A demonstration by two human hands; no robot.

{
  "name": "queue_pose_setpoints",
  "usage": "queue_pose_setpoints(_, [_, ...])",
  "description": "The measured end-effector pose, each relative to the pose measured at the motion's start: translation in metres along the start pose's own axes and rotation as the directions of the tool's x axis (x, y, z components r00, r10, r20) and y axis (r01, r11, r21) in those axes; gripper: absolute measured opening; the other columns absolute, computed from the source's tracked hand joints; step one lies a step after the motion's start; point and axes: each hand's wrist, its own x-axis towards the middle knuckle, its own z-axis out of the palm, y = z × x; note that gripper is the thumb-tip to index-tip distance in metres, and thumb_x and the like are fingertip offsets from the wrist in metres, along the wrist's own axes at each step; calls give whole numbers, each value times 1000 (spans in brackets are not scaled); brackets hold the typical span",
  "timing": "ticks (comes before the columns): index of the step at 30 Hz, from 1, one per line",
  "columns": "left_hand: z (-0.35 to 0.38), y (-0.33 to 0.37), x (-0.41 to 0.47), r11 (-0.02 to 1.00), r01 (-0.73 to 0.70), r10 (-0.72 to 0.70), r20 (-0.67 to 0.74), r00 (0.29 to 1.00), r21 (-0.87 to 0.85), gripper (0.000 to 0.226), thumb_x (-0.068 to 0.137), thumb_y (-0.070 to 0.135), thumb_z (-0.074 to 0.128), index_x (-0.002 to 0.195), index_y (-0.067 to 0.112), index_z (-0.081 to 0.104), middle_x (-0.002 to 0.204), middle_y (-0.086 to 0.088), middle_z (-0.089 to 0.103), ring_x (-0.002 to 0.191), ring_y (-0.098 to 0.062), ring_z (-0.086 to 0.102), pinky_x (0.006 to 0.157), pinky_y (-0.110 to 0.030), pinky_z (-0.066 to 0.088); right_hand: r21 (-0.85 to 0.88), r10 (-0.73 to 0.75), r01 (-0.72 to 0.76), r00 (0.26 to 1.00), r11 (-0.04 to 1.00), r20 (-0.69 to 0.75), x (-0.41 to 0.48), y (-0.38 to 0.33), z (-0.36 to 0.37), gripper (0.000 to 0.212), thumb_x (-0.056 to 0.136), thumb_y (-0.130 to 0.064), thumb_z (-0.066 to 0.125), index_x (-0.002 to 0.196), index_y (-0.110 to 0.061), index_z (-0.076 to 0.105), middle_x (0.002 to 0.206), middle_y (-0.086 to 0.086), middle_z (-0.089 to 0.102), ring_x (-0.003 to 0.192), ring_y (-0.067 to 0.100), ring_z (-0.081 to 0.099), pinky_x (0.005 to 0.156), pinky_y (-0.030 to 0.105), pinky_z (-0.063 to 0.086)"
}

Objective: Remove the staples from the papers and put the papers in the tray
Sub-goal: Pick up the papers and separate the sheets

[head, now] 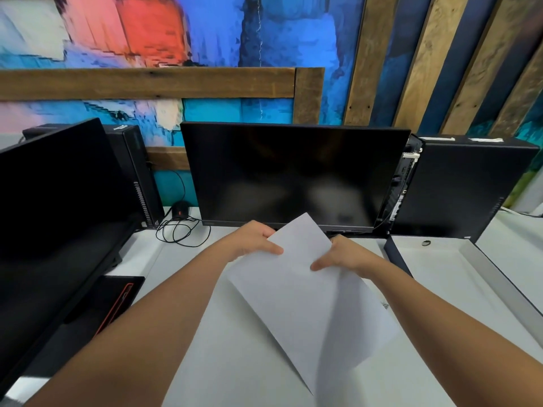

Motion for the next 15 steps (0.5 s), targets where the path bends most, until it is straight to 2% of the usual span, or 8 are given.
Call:
queue_pose_setpoints(3, [10,-9,2,999,8,-8,-1,1000,-48,18,76,16,75,92,8,72,90,-9,74,79,-25,71,74,-34,57,-4,-17,17,1000,1000,-5,3,-1,4,45,46,-27,82,88,-13,74,87,5,75,80,25,72,84,42,57])
queue_pose_setpoints(7, [12,-26,-2,982,-6,-8,-70,998,-186,12,81,13,72,93,10,71,90,-6,73,79,-21,71,72,-30,56,6,-40,40,999,999,-10,2,9,-1,23,62,-13,81,84,-10,75,86,6,76,81,26,72,83,36,56])
queue_pose_setpoints(10, [5,-44,-10,933,-14,-38,-139,989,-358,26,76,12,76,100,4,71,99,-15,73,87,-31,70,82,-40,56,-33,-20,19,999,999,-32,-4,23,-13,9,65,-11,81,72,-12,75,70,-2,73,68,18,68,68,24,52])
queue_pose_setpoints(12, [2,-59,-16,895,-20,-66,-177,982,-446,27,74,11,77,99,3,71,98,-17,73,88,-34,69,85,-45,55,-58,5,-8,999,998,-47,-11,37,-24,7,66,-11,80,68,-10,74,64,-2,69,62,15,64,60,20,47])
queue_pose_setpoints(15, [3,-78,-26,848,-20,-113,-219,969,-529,19,81,6,70,100,2,69,99,-19,72,85,-33,69,82,-42,55,12,35,-34,998,999,-52,-20,60,-37,13,69,-7,79,78,1,73,76,9,71,70,21,67,64,26,54])
